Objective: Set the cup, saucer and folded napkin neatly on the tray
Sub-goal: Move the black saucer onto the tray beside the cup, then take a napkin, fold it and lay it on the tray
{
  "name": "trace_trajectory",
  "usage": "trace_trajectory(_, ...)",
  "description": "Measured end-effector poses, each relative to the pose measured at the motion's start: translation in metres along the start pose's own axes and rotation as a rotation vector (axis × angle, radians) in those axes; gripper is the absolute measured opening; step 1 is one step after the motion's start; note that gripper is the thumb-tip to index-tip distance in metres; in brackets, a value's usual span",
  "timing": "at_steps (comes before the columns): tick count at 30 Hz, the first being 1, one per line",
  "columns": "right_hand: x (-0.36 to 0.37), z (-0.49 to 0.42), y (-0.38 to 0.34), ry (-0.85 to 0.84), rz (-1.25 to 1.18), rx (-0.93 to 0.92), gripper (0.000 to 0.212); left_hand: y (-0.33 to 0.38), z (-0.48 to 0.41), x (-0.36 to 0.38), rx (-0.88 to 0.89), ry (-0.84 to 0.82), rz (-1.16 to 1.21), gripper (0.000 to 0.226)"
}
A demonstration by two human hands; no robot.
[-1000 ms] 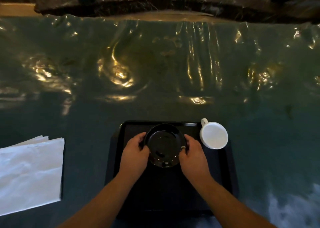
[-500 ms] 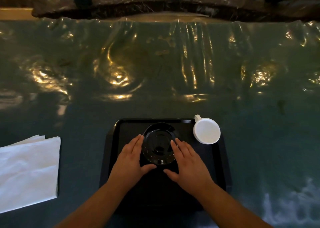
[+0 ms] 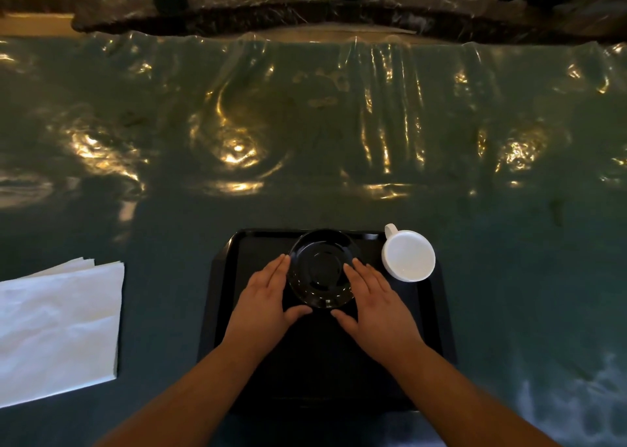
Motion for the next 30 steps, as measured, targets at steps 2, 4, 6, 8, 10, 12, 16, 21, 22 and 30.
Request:
trace_trajectory(2, -0.002, -0.001, 0.0, -0.003, 0.006, 0.002, 0.082, 0.001, -0.001, 0.0, -0.001, 0.005, 0.021, 0.103)
trace_trajectory(4, -0.006, -0.001, -0.005, 0.009, 0.056, -0.011, 0.08, 0.003, -0.001, -0.003, 0.006, -0.004, 0.037, 0.102)
trace_trajectory(6, -0.015, -0.001, -0.017, 0.059, 0.077, -0.041, 0.077, 0.004, 0.001, -0.011, 0.023, 0.0, 0.049, 0.096)
trace_trajectory(8, -0.025, -0.009, -0.038, 0.112, 0.044, -0.089, 0.072, 0.0, 0.005, -0.033, 0.046, 0.091, 0.037, 0.084)
trace_trajectory(10, -0.031, -0.022, -0.066, 0.145, 0.003, -0.151, 0.069, -0.014, 0.008, -0.061, 0.008, 0.204, 0.034, 0.074)
trace_trajectory(12, -0.032, -0.04, -0.107, 0.15, -0.003, -0.234, 0.067, -0.044, 0.015, -0.09, -0.087, 0.282, 0.03, 0.068)
trace_trajectory(16, -0.01, -0.069, -0.197, 0.085, -0.019, -0.373, 0.064, -0.124, 0.042, -0.131, -0.301, 0.325, -0.023, 0.07)
trace_trajectory(21, 0.046, -0.08, -0.288, -0.115, -0.148, -0.431, 0.063, -0.227, 0.097, -0.159, -0.58, 0.306, -0.072, 0.073)
trace_trajectory(22, 0.056, -0.081, -0.303, -0.156, -0.17, -0.432, 0.064, -0.246, 0.108, -0.164, -0.625, 0.298, -0.093, 0.073)
trace_trajectory(30, 0.11, -0.091, -0.371, -0.355, -0.275, -0.306, 0.066, -0.363, 0.165, -0.193, -0.917, 0.262, -0.074, 0.085)
Point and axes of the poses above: each hand's wrist, its own z-axis away from the middle knuckle, its own x-axis out of the palm, y = z × x, the point moved 6 cm from there along -z, towards the middle knuckle, and after that the axes turned 2 degrees about z, right-handed, at the moved point
